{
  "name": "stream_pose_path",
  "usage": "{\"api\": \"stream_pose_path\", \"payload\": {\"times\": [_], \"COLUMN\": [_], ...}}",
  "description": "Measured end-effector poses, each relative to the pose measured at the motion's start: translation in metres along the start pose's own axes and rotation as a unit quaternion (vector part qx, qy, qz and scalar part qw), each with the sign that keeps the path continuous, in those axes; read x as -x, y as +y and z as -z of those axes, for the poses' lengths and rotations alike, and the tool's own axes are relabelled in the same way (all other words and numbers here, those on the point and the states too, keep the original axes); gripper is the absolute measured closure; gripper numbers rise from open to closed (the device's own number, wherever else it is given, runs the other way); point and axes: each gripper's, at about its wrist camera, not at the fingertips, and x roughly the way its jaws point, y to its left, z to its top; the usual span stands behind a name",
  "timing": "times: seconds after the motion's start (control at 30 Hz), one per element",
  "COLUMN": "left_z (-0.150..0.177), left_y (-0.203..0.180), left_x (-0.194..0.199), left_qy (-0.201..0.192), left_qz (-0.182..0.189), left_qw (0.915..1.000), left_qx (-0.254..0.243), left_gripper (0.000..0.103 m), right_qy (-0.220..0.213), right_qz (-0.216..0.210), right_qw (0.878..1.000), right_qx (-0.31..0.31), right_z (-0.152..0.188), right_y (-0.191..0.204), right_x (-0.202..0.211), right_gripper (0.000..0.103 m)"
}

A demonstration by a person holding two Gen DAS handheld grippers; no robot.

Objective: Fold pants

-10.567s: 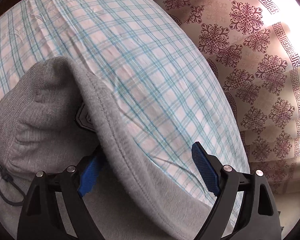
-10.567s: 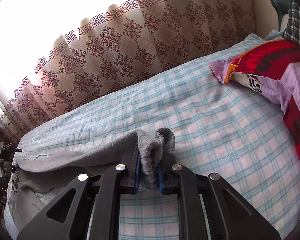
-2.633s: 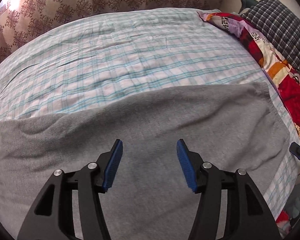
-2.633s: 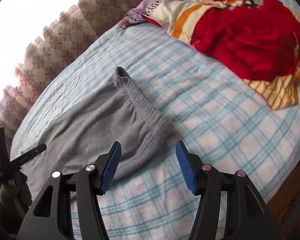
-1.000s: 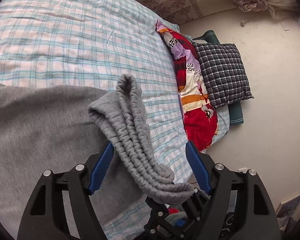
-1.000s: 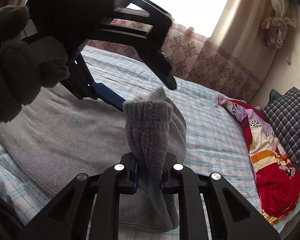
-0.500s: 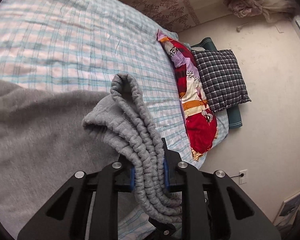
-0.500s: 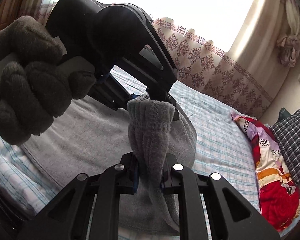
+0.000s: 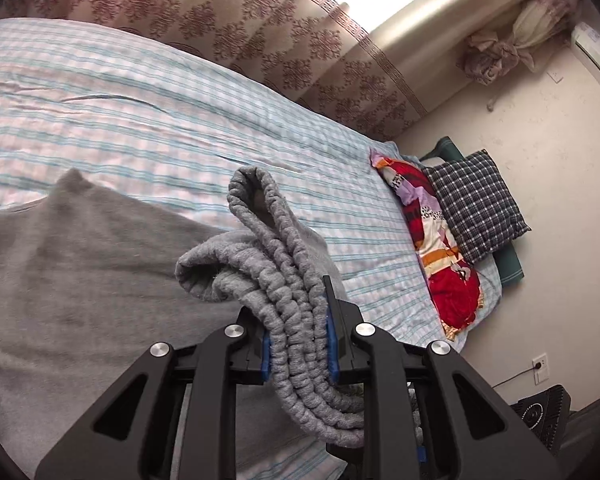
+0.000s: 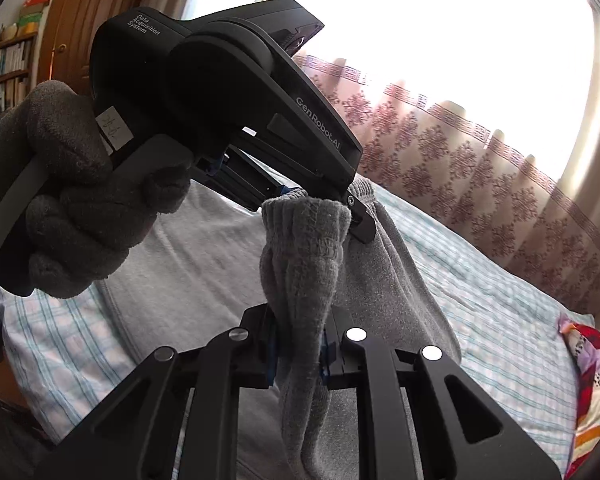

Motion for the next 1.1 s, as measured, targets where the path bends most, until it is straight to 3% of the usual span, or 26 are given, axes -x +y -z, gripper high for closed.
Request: {"api": "stream_pose_path", "payload": {"times": [0.2,0.3,0.37,0.43,0.53,0.7,0.87,1.03,1.1], "left_z": [0.01,0.015,0.018,0.023,0.034,0.054,0.055,0.055,0.055], "left_y": [0.058,0.08,0.094,0.108,0.119,0.11,0.126,0.122,0.12], "left_x": [0.034,0.034,0.029,0.022,0.011,0.001,0.002,0.002,0.005], "left_qy": [-0.015,-0.011,-0.007,0.0,0.008,0.002,-0.003,-0.007,-0.01], "left_qz": [-0.021,-0.033,-0.042,-0.056,-0.088,-0.139,-0.157,-0.178,-0.192], "left_qw": [0.9996,0.9994,0.999,0.9983,0.9961,0.9858,0.9863,0.9827,0.98], "left_qx": [0.011,0.008,0.013,0.015,-0.008,-0.094,-0.051,-0.051,-0.049], "left_gripper": [0.083,0.083,0.083,0.083,0.082,0.081,0.069,0.065,0.055], "right_qy": [0.018,0.042,0.046,0.054,0.074,0.108,0.132,0.152,0.171], "right_qz": [-0.03,-0.057,-0.071,-0.086,-0.087,-0.006,0.066,0.06,0.056], "right_qw": [0.999,0.997,0.996,0.995,0.992,0.985,0.964,0.954,0.948], "right_qx": [0.028,0.031,0.026,0.009,-0.047,-0.135,-0.22,-0.253,-0.264], "right_z": [-0.015,-0.017,-0.017,-0.014,-0.007,0.015,0.04,0.056,0.067], "right_y": [0.044,0.053,0.051,0.046,0.018,-0.058,-0.146,-0.174,-0.178], "right_x": [-0.034,-0.05,-0.05,-0.048,-0.049,-0.064,-0.1,-0.137,-0.151], "right_gripper": [0.088,0.082,0.07,0.068,0.066,0.066,0.066,0.066,0.066]}}
